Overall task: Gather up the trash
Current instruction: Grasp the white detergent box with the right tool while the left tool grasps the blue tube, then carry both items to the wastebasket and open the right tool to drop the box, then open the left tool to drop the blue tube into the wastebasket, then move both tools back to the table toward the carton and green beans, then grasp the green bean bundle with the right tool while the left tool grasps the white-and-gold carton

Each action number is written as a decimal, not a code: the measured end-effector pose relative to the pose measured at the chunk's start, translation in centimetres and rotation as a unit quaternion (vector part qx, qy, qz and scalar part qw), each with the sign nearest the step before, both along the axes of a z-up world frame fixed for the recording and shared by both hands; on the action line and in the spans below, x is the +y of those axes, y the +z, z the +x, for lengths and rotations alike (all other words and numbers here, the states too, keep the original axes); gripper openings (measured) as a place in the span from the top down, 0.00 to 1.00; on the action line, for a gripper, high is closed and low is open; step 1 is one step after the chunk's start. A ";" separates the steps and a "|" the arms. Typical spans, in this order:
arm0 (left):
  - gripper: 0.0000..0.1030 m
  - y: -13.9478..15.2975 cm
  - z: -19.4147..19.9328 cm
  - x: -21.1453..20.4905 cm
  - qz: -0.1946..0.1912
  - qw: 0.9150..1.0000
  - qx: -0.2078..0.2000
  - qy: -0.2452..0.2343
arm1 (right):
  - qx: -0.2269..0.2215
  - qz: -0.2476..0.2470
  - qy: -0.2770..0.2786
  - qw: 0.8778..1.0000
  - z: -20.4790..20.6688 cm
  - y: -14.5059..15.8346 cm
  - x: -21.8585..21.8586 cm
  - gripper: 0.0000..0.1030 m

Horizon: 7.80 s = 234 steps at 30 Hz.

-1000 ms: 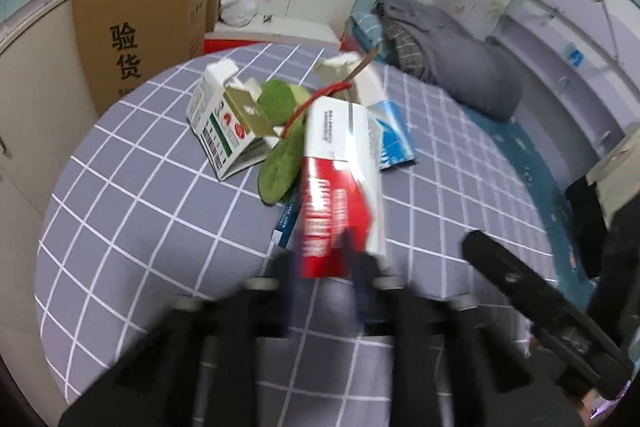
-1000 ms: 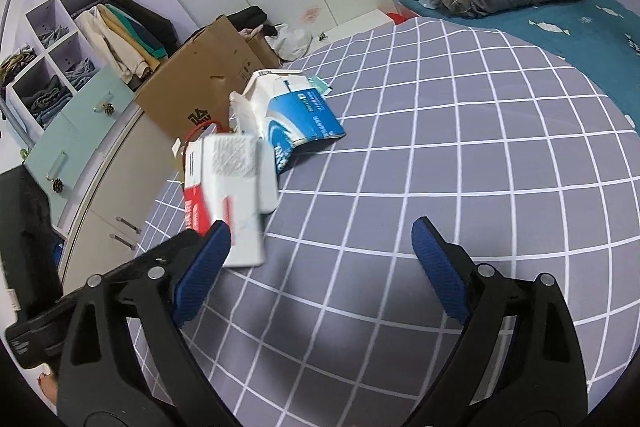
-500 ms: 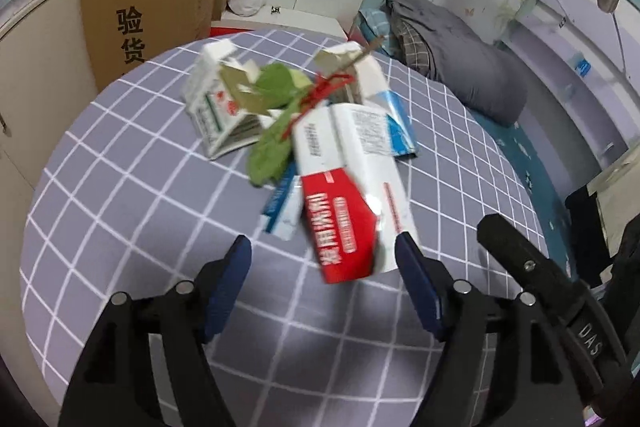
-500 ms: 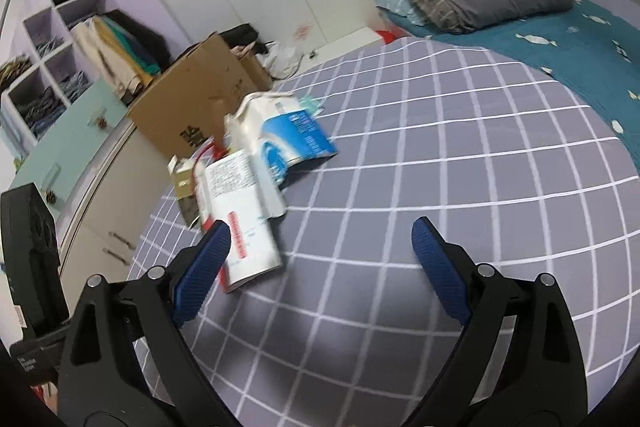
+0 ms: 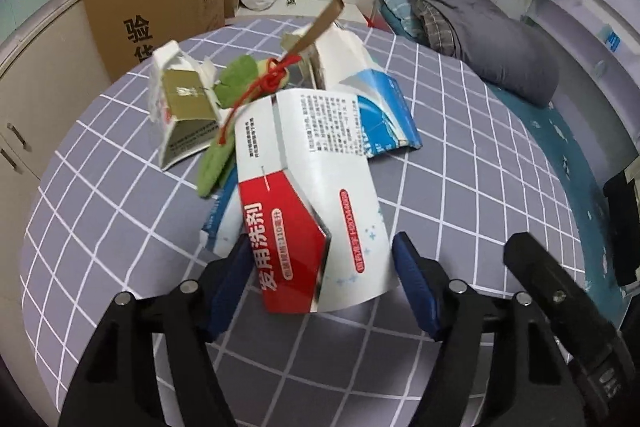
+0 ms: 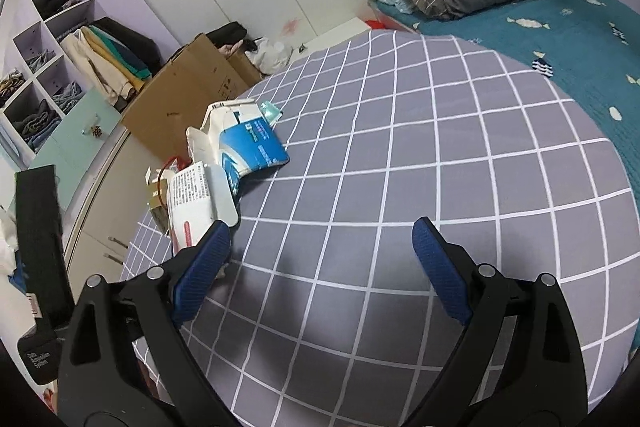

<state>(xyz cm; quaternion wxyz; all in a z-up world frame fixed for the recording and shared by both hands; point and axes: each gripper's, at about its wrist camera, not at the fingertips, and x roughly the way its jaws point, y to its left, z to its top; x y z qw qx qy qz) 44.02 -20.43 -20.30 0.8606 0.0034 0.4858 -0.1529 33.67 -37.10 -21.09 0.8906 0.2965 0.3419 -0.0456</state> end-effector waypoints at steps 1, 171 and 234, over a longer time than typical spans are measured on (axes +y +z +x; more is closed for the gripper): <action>0.33 0.2 -0.2 0.3 -0.004 1.000 -0.003 -0.001 | 0.000 0.001 0.002 1.000 0.0 0.0 0.0 0.12; 0.14 -2.0 -5.8 47.4 -0.024 0.953 0.001 0.303 | -0.015 -0.084 0.309 0.947 7.5 1.2 45.2 0.14; 0.81 0.0 7.0 5.7 0.105 0.992 -0.071 0.020 | 0.012 -0.046 0.143 0.989 12.2 1.0 9.6 0.87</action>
